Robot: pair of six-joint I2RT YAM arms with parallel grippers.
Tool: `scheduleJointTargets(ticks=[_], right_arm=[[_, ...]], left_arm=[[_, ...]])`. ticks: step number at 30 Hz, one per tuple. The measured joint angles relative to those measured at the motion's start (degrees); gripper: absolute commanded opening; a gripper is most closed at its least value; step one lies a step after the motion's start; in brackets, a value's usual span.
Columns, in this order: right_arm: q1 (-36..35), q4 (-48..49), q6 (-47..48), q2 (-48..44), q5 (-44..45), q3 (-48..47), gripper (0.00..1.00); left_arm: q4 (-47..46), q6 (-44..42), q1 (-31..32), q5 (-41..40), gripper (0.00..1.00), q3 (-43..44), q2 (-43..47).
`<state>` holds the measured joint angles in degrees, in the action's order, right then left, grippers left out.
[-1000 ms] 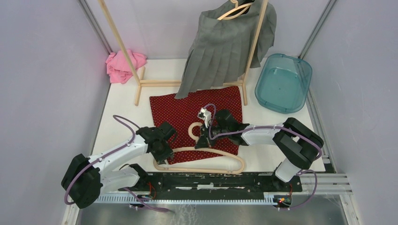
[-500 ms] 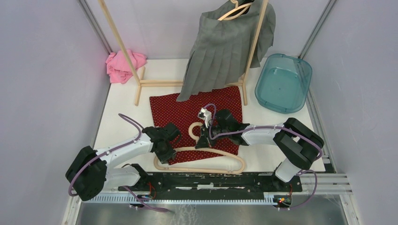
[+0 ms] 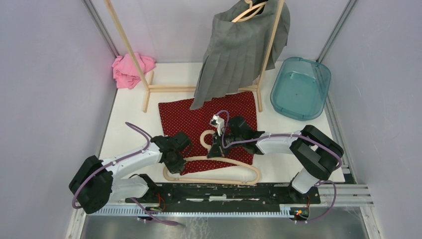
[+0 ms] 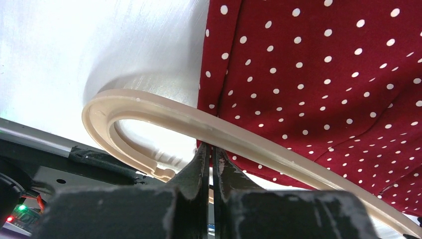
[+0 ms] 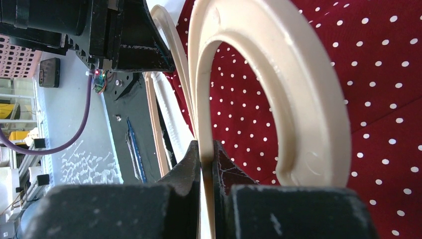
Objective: Place the skirt on the hanger
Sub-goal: Hang the skirt on the hanger.
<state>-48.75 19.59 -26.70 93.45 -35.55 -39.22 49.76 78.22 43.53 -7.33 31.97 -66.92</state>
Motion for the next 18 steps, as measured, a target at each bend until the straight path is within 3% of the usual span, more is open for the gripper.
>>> scheduleJointTargets(ticks=[18], right_arm=[[-0.02,-3.10,2.75,-0.02,2.60,-1.92,0.01]], left_arm=[[1.16,-0.48,0.11,-0.04,0.03,6.25,2.75]])
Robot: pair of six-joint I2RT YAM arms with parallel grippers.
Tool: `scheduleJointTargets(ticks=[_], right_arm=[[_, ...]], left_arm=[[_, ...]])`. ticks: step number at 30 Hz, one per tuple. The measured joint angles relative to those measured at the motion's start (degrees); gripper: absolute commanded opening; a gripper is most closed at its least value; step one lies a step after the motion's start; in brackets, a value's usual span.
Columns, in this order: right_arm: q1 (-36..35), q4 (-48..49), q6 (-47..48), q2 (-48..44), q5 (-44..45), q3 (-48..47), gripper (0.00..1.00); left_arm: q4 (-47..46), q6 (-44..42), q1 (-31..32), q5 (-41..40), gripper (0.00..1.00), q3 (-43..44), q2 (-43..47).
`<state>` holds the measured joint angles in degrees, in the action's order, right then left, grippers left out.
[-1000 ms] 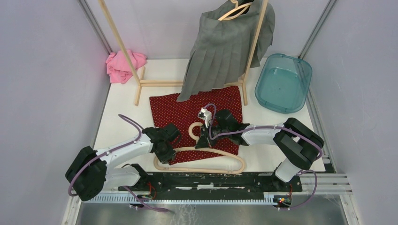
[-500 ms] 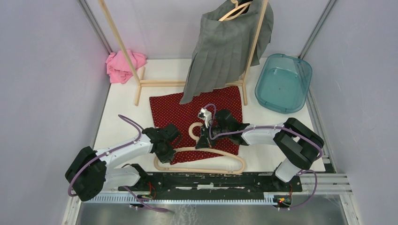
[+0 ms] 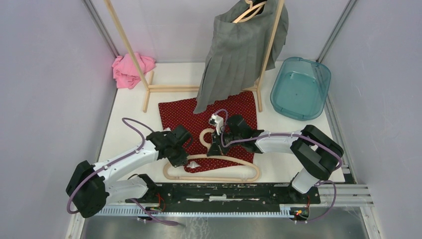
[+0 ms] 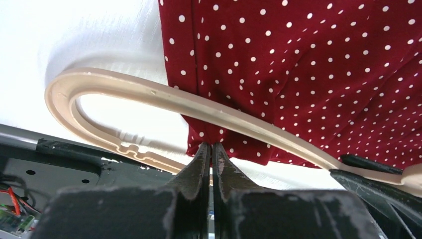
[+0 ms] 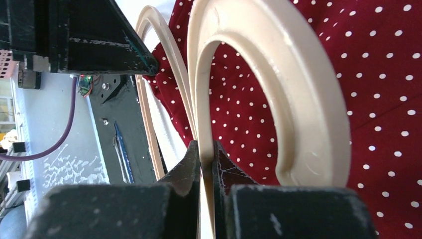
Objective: Place the skirt on the hanger
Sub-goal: Hang the skirt on the hanger.
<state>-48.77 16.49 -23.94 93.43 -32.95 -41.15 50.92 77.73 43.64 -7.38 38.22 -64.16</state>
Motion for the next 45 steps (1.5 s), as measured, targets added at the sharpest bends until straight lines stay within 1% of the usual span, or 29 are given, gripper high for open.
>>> scheduleJointTargets(ticks=[6,15,20,27,36,45], right_arm=[[-0.11,1.14,0.15,0.00,2.51,0.02,0.01],[-0.26,7.85,-1.55,0.04,6.45,2.62,0.01],[-0.26,9.51,-1.95,0.02,8.00,4.00,0.01],[-0.31,9.77,-2.23,-1.51,11.21,6.14,0.01],[-0.31,9.03,-1.51,-2.71,14.64,6.12,0.01],[-0.31,7.98,-1.09,1.25,13.90,2.29,0.01]], left_arm=[[1.20,-1.55,-0.02,0.00,0.03,0.35,2.08],[4.76,-2.16,-0.35,0.00,0.04,0.52,9.27],[6.08,-2.67,-0.66,-0.02,0.04,1.27,9.60],[7.78,-3.69,-1.38,-0.15,0.04,1.92,10.86],[10.88,-3.89,-1.90,-1.51,0.04,3.54,13.57],[10.73,-3.85,-1.95,-1.44,0.06,-3.08,17.18]])
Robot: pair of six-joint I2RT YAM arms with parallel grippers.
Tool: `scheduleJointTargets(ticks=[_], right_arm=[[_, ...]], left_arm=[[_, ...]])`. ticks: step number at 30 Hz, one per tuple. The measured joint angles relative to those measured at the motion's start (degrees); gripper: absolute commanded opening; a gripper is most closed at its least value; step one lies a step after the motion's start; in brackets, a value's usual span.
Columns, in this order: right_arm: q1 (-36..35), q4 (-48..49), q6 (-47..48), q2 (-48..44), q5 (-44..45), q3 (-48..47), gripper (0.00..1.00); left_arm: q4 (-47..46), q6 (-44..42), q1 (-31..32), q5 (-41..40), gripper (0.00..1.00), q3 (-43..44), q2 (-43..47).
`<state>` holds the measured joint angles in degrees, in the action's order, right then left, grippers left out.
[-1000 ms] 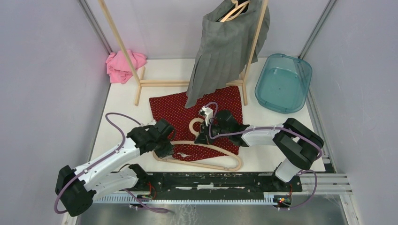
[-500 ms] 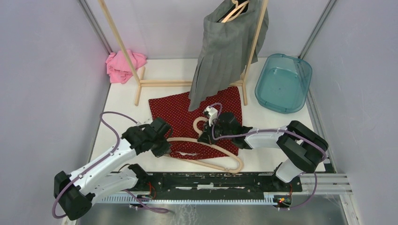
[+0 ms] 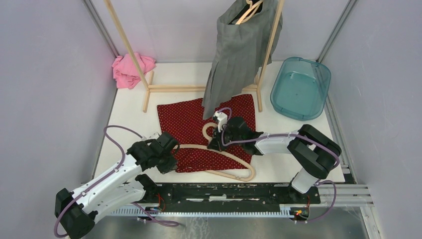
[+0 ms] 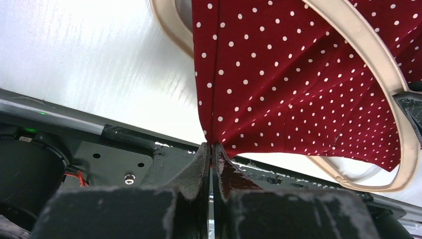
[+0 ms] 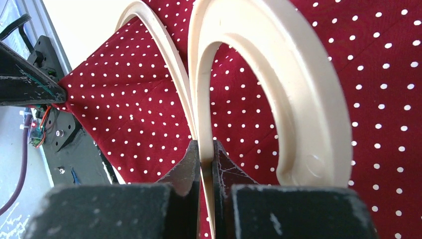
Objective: Place the skirt on the hanger
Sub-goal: Hang the skirt on the hanger.
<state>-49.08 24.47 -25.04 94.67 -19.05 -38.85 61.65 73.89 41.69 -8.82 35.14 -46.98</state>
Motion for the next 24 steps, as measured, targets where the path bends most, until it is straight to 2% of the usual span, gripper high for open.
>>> scheduleJointTargets(ticks=[2,10,24], right_arm=[[0.00,-0.31,0.09,0.02,-0.02,-0.22,0.01],[0.00,-2.89,1.46,0.02,-0.02,-1.90,0.01],[0.00,-4.52,2.64,0.02,0.00,-2.75,0.01]], left_arm=[[-0.02,0.00,0.00,0.00,0.07,-0.52,0.59],[0.00,-0.04,0.00,0.37,0.31,-0.59,-0.39],[0.02,-0.02,0.00,1.46,0.33,0.13,-5.16]])
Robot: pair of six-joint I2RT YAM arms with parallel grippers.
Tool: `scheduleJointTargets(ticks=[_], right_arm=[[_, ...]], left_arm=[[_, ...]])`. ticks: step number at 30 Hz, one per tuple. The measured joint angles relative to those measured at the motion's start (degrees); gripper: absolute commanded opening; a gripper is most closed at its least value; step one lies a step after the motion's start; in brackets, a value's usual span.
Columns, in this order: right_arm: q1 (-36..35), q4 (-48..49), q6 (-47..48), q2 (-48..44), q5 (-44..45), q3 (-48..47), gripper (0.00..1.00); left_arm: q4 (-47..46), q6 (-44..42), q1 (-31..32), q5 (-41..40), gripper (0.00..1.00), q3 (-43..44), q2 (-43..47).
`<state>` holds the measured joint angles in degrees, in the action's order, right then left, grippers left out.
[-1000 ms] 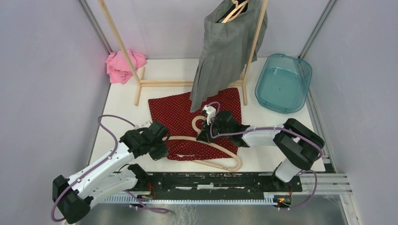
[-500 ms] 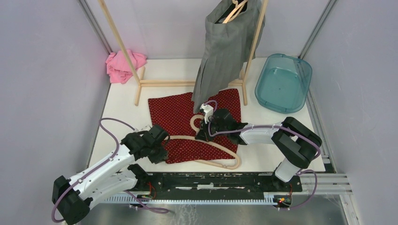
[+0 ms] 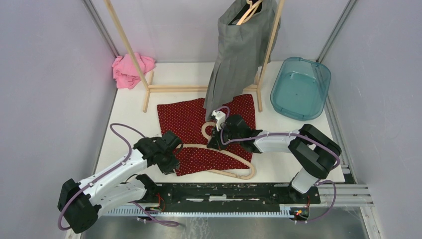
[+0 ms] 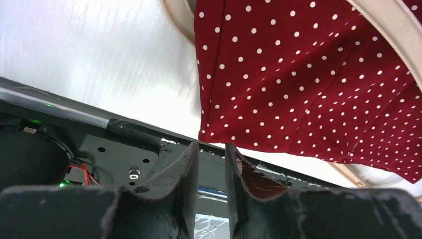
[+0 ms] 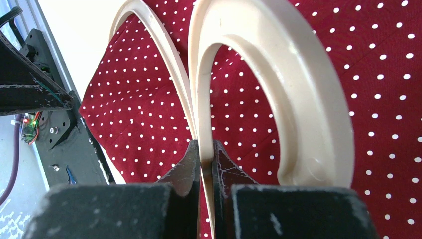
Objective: Place the skirt on the hanger
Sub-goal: Hang the skirt on the hanger.
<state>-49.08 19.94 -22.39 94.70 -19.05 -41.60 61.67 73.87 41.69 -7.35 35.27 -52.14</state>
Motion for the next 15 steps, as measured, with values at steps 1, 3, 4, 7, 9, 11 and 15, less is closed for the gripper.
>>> scheduleJointTargets(ticks=[1,3,4,7,9,11,15], right_arm=[[0.00,-0.13,0.00,0.00,0.00,-0.07,0.01],[0.00,-0.24,0.00,0.00,-0.02,-0.15,0.01],[0.00,-0.31,0.00,0.00,-0.02,-0.17,0.01],[0.00,-0.33,0.00,0.00,-0.13,-0.20,0.01],[0.00,-0.33,0.00,0.00,-0.20,-0.20,0.01],[0.00,-0.33,0.00,0.02,-0.22,-0.22,0.01],[0.00,-0.33,0.00,0.17,-0.33,-0.28,0.01]], left_arm=[[0.00,0.00,0.00,0.02,0.33,0.00,-0.37],[-0.04,0.00,0.00,0.04,0.33,0.02,-1.05],[-0.11,0.02,0.00,0.07,0.33,0.04,-1.29],[-0.83,0.04,0.00,0.15,0.34,0.26,-1.79],[-1.62,0.04,0.00,0.13,0.35,0.70,-1.90],[-2.75,0.04,0.00,0.11,0.35,0.94,-2.36],[-5.05,0.04,0.00,0.15,0.34,0.83,-4.68]])
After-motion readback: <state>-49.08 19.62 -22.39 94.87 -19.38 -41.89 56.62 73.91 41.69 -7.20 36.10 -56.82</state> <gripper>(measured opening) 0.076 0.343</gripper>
